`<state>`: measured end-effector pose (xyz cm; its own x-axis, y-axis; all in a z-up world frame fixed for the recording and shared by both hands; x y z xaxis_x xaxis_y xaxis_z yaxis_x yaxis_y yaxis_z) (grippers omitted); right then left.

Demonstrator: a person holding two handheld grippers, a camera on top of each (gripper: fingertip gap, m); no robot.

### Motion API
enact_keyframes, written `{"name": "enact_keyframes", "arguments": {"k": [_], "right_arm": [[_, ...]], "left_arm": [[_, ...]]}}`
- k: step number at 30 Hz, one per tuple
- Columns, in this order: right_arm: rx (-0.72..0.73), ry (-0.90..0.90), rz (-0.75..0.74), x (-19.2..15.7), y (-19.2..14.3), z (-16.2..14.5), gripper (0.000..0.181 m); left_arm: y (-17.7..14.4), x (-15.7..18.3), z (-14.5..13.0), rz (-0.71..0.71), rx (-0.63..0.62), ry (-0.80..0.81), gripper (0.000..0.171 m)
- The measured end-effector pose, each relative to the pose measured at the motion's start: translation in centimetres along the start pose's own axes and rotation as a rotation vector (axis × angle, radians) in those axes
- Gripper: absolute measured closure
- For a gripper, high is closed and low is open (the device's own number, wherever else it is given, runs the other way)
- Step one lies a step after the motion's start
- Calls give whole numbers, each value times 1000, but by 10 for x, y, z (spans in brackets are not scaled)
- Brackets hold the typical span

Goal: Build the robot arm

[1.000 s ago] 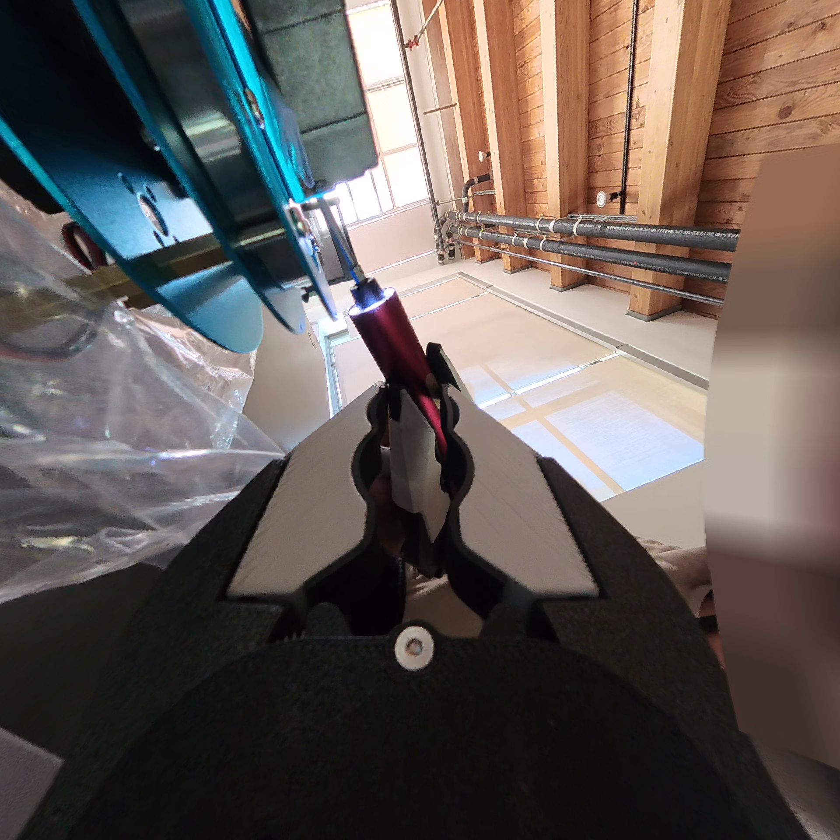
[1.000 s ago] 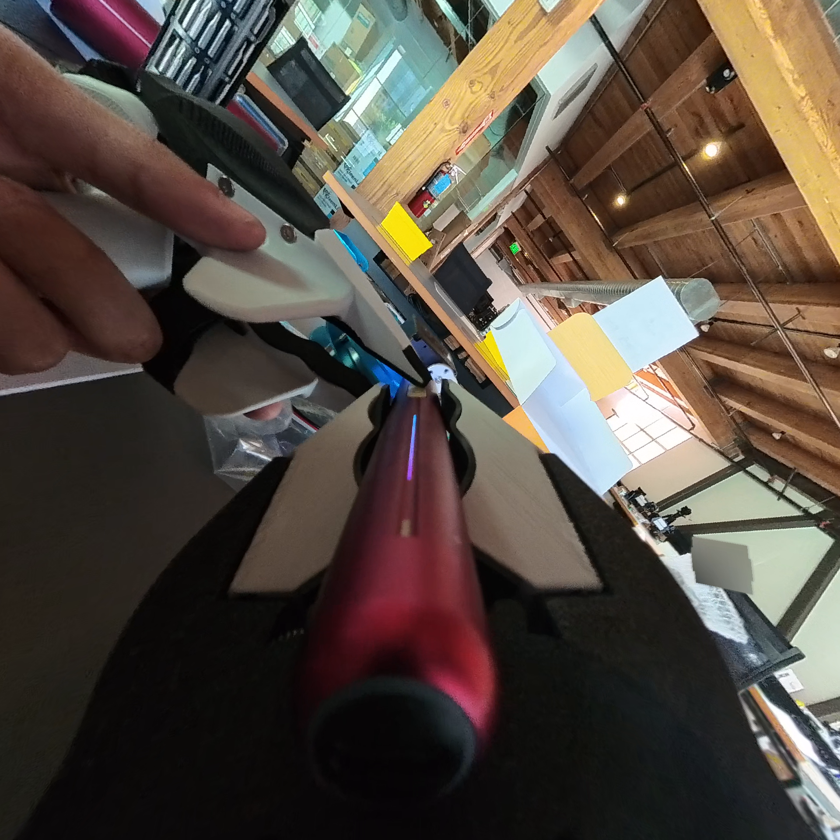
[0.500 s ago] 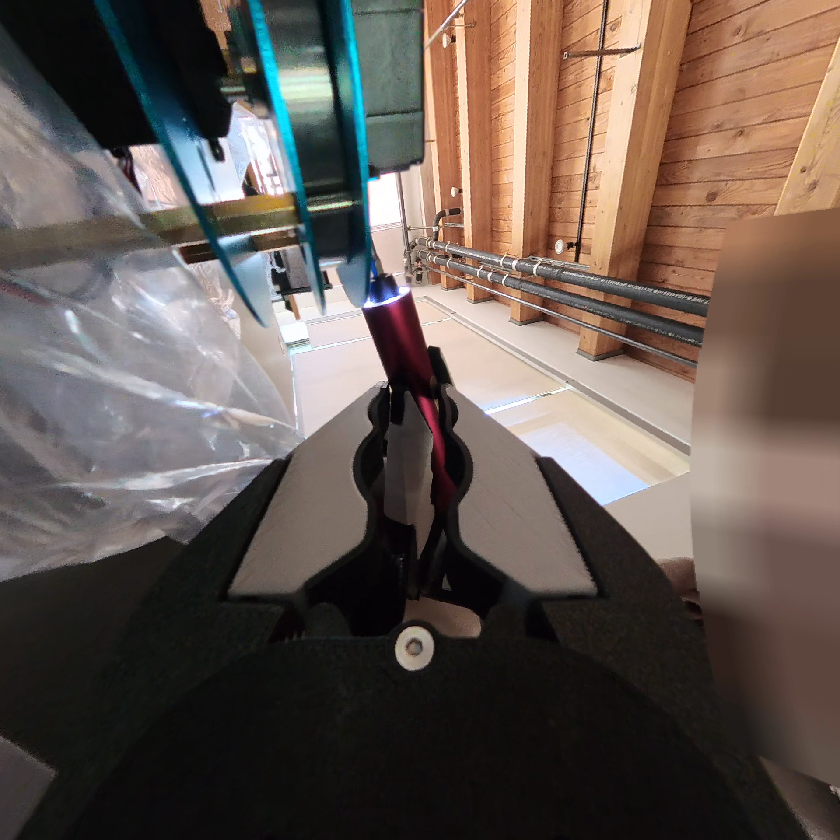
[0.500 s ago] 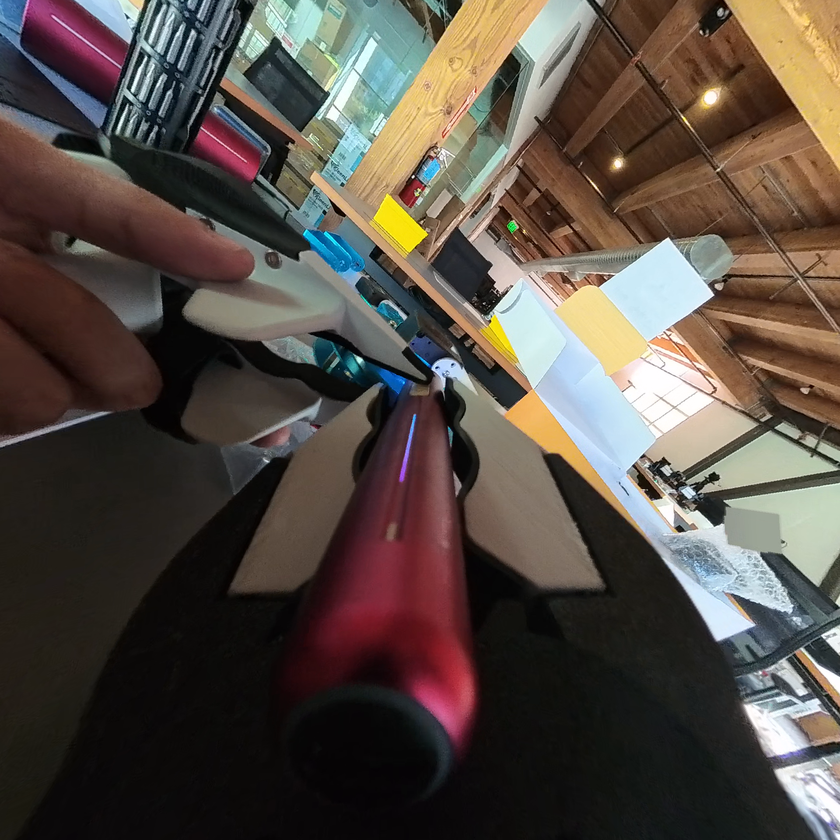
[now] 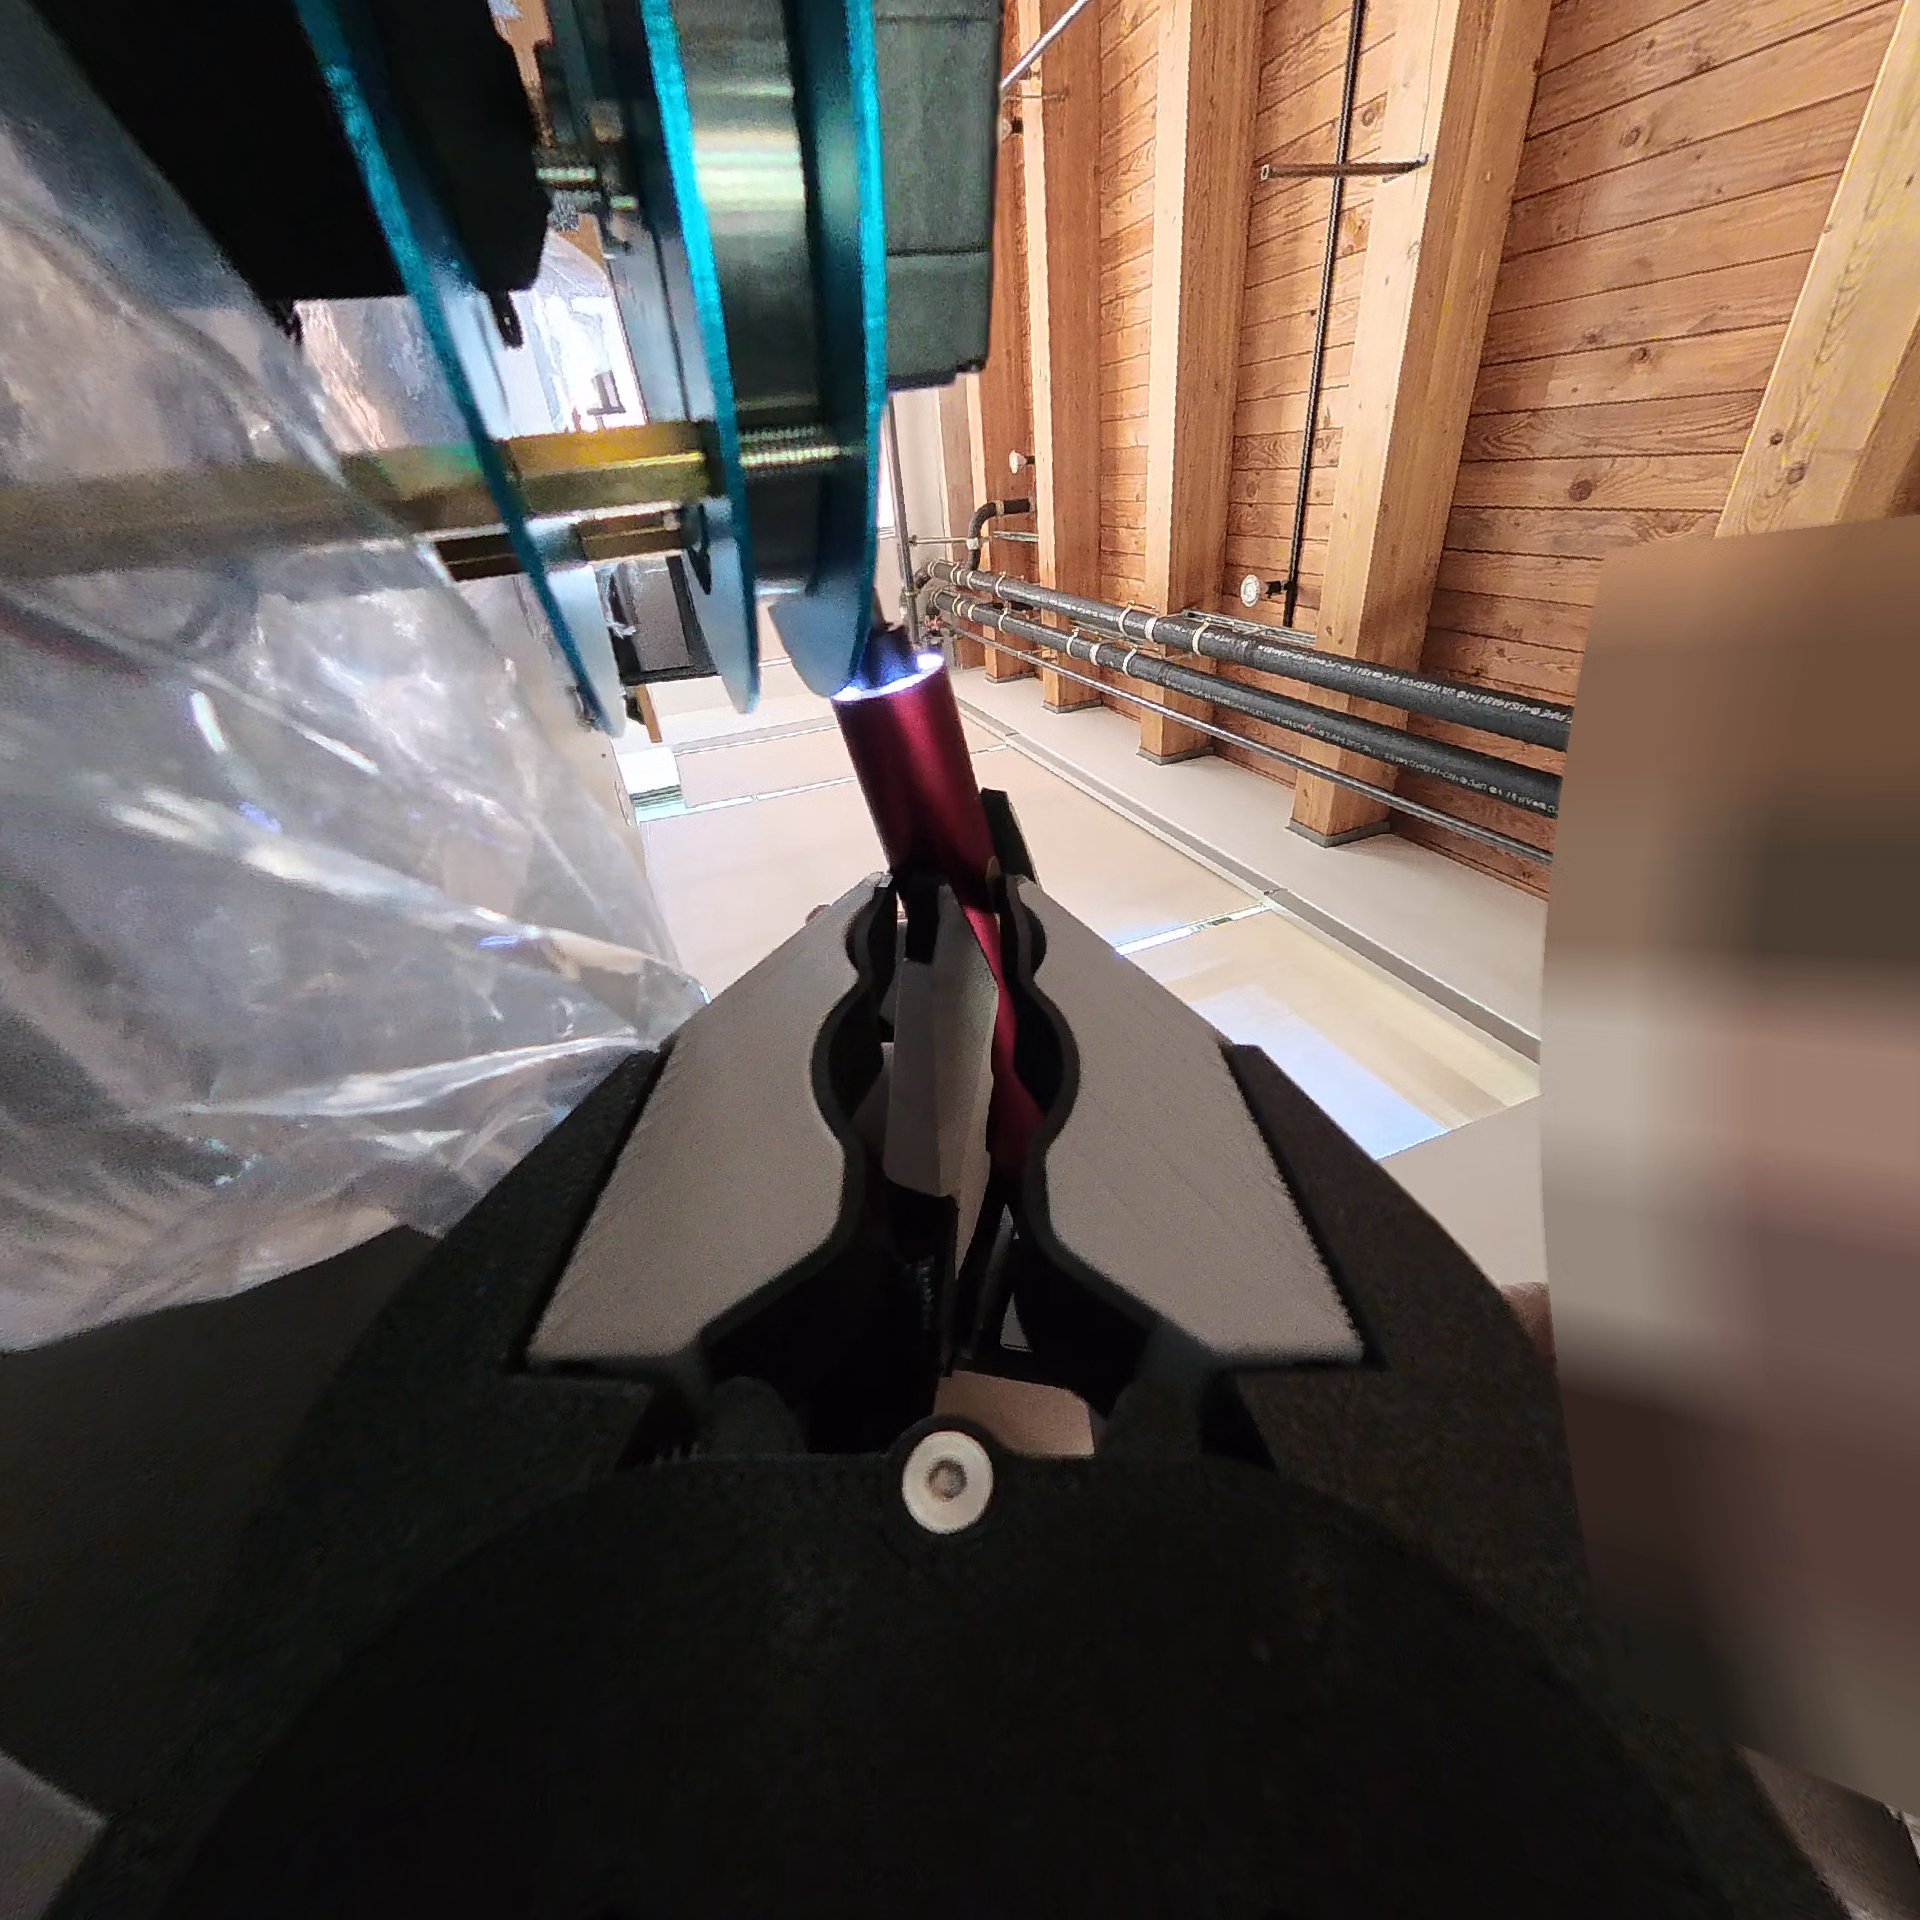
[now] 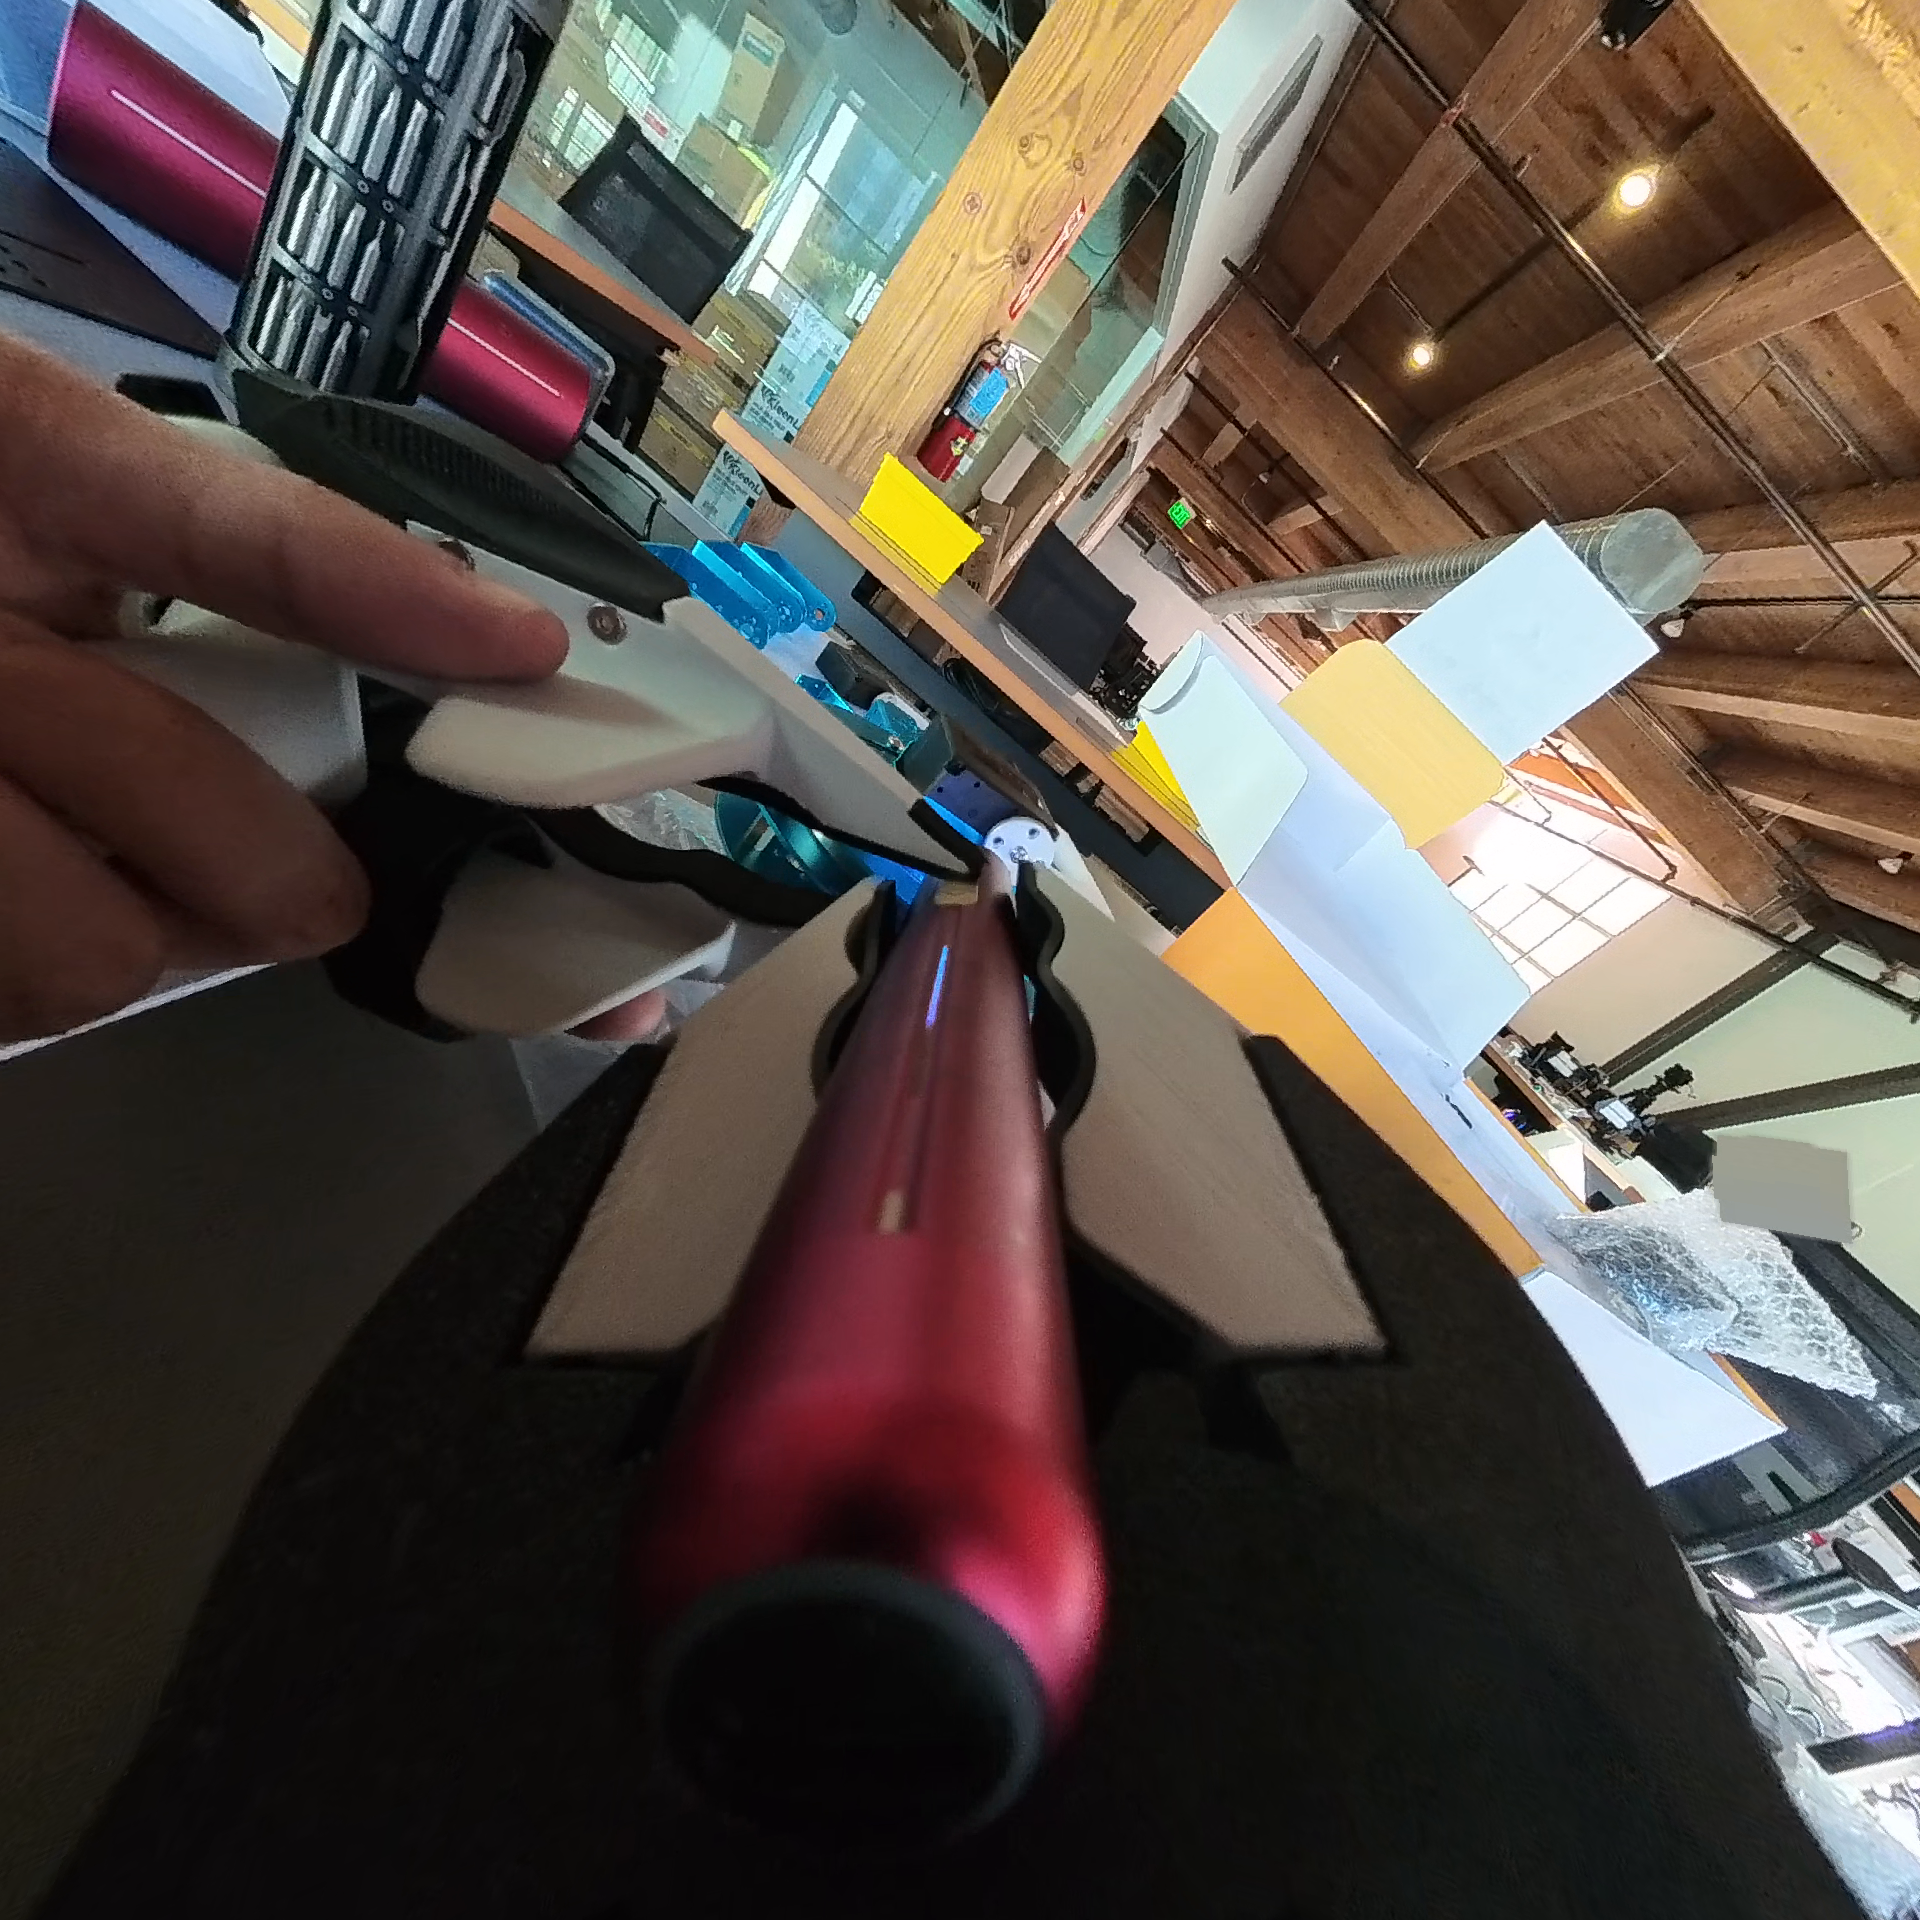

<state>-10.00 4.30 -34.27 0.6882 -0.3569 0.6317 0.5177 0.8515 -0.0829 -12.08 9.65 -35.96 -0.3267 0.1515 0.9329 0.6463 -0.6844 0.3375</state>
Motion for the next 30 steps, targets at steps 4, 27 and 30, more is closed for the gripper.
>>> {"name": "enact_keyframes", "arguments": {"k": [4,27,30], "right_arm": [[1,-33,-18,0,1,0,161],[86,-389,-70,-6,12,-5,161],[96,-463,-77,-7,15,-6,161]], "left_arm": [[0,0,1,-1,3,-5,155],[-8,41,126,949,-433,884,108],[-3,18,124,887,-475,872,110]]}}
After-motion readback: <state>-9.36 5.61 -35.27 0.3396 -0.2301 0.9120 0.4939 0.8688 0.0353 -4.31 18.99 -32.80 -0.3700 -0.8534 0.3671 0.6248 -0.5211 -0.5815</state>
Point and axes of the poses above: each gripper's, where its closed fingertips meet, y out along the fingers, z out of its top, x = y × z across the jaws, the point moved 5 cm from there along -y, back along the fingers, and after that the axes turned 9 degrees about -x, right-handed, at the moved point
